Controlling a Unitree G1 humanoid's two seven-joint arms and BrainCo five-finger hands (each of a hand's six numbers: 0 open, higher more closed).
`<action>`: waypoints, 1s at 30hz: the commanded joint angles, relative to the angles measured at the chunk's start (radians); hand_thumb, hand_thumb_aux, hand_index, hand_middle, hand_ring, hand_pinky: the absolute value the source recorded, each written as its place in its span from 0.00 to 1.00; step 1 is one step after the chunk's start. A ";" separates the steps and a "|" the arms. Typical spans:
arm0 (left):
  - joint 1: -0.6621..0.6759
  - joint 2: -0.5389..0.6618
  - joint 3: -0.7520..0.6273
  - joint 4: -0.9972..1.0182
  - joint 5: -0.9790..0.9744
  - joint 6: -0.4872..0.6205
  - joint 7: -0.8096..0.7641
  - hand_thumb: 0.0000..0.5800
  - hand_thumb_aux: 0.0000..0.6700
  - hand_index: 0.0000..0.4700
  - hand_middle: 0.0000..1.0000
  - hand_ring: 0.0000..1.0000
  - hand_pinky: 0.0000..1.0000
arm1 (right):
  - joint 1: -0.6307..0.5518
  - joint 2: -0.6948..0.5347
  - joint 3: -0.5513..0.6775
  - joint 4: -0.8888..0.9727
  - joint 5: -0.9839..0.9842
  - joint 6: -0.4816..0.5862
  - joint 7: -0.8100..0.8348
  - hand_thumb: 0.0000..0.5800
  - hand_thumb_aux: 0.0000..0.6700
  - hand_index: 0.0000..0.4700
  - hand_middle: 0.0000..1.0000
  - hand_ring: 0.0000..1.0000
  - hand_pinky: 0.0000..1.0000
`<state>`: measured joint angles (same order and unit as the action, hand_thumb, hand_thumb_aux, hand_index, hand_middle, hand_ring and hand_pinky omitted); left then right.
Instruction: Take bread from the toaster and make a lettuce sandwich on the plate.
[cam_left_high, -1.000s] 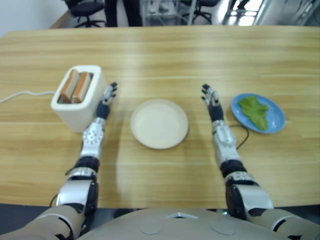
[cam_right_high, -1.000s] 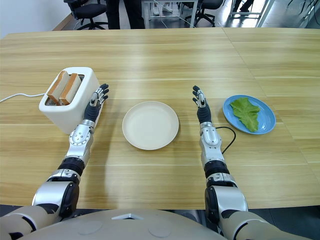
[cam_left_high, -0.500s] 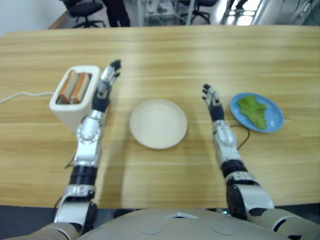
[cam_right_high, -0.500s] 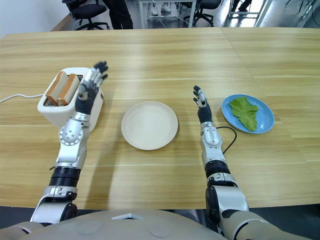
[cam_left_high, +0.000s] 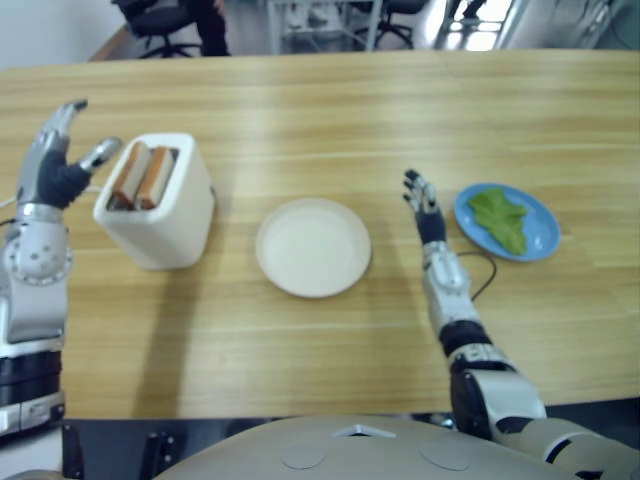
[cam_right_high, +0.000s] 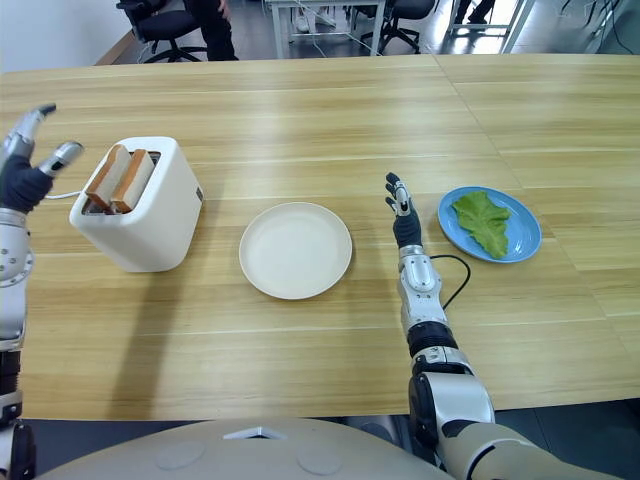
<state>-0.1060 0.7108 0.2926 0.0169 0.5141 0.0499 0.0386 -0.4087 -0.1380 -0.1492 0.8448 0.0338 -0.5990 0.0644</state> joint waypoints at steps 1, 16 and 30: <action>-0.020 0.016 -0.084 0.130 0.107 0.083 0.032 0.00 0.00 0.00 0.00 0.00 0.00 | 0.008 -0.002 0.009 -0.005 -0.007 0.007 0.002 0.00 0.00 0.00 0.00 0.00 0.00; -0.057 0.066 -0.226 0.289 0.241 0.238 0.082 0.00 0.00 0.00 0.00 0.00 0.00 | 0.021 -0.001 0.011 -0.023 -0.008 0.013 0.001 0.00 0.00 0.00 0.00 0.00 0.00; -0.096 0.028 -0.289 0.203 0.285 0.338 0.096 0.00 0.00 0.00 0.00 0.00 0.00 | 0.024 0.000 0.013 -0.027 -0.011 0.021 -0.001 0.00 0.00 0.00 0.00 0.00 0.00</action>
<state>-0.1952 0.7474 0.0219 0.2289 0.7895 0.3770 0.1369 -0.3951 -0.1381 -0.1476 0.8263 0.0318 -0.5947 0.0636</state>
